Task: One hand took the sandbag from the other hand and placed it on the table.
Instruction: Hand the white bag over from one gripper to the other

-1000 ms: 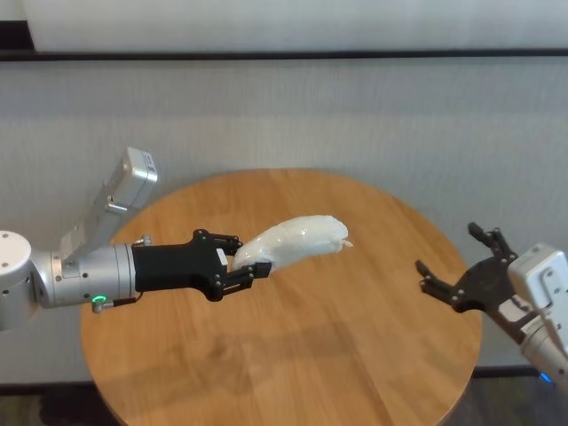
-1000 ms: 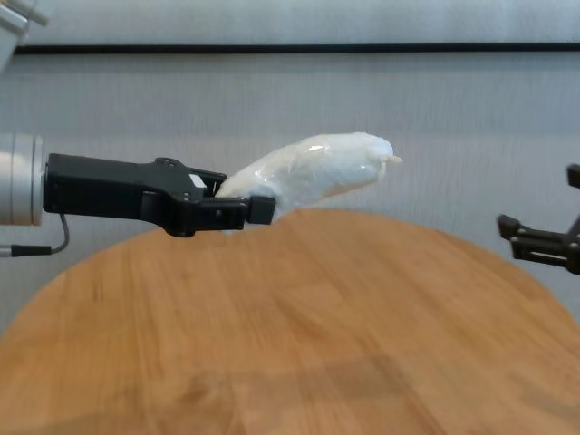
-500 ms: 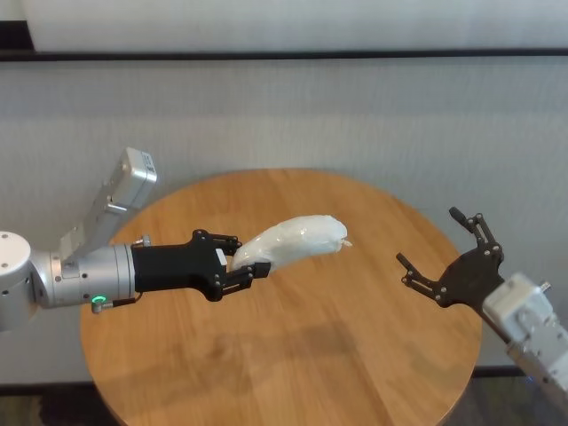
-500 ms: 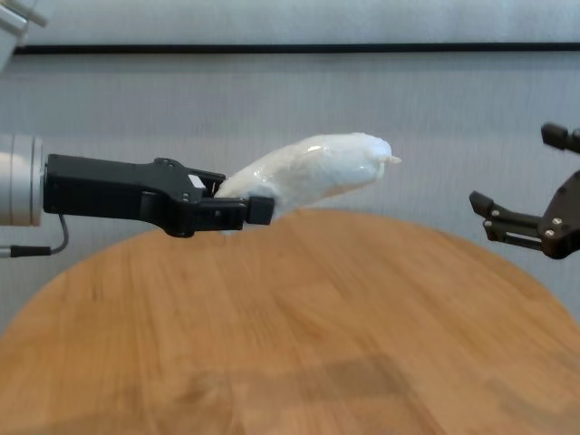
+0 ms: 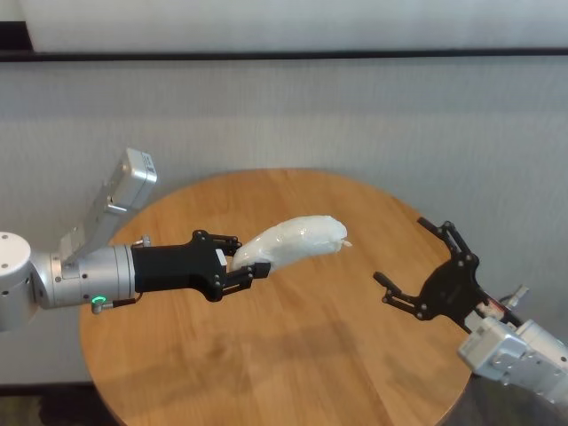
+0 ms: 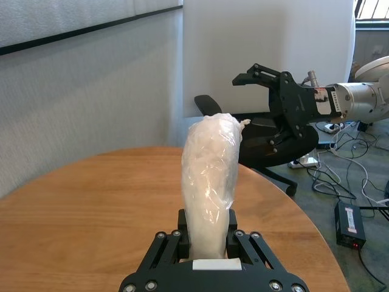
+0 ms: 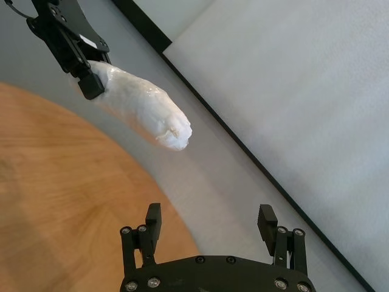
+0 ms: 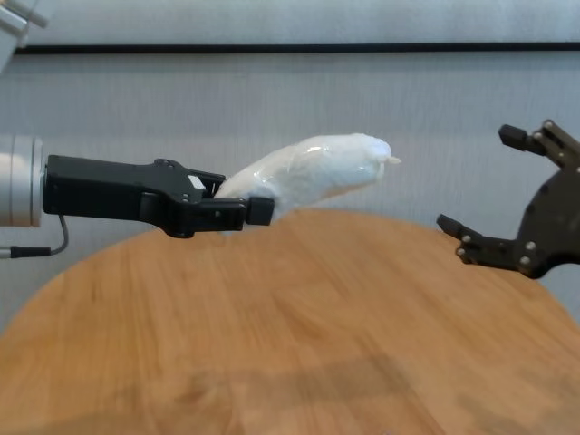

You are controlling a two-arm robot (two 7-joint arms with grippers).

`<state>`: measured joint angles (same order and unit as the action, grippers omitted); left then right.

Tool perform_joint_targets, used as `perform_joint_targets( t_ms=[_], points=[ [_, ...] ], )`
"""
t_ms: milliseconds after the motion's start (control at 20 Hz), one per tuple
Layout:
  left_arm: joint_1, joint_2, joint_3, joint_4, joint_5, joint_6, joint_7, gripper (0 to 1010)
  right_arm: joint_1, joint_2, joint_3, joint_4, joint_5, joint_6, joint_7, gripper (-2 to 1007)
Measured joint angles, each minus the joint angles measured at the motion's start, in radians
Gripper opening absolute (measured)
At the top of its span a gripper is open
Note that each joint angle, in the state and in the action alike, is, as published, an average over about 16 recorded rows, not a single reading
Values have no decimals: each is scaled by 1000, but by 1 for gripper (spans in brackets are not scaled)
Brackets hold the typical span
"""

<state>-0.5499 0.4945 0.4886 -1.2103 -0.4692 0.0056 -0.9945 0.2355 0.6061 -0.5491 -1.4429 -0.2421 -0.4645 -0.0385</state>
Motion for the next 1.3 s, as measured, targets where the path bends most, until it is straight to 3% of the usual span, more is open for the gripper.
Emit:
perform_joint_targets(
  t_ms=[550,1300],
  points=[
    [0,0,-1,1,0,0,0,343,45,-30,-31,11,-133,-37,13,1001],
    [0,0,-1,1,0,0,0,343,152,-64,-68,68,-378,-67,11,1001]
  ],
)
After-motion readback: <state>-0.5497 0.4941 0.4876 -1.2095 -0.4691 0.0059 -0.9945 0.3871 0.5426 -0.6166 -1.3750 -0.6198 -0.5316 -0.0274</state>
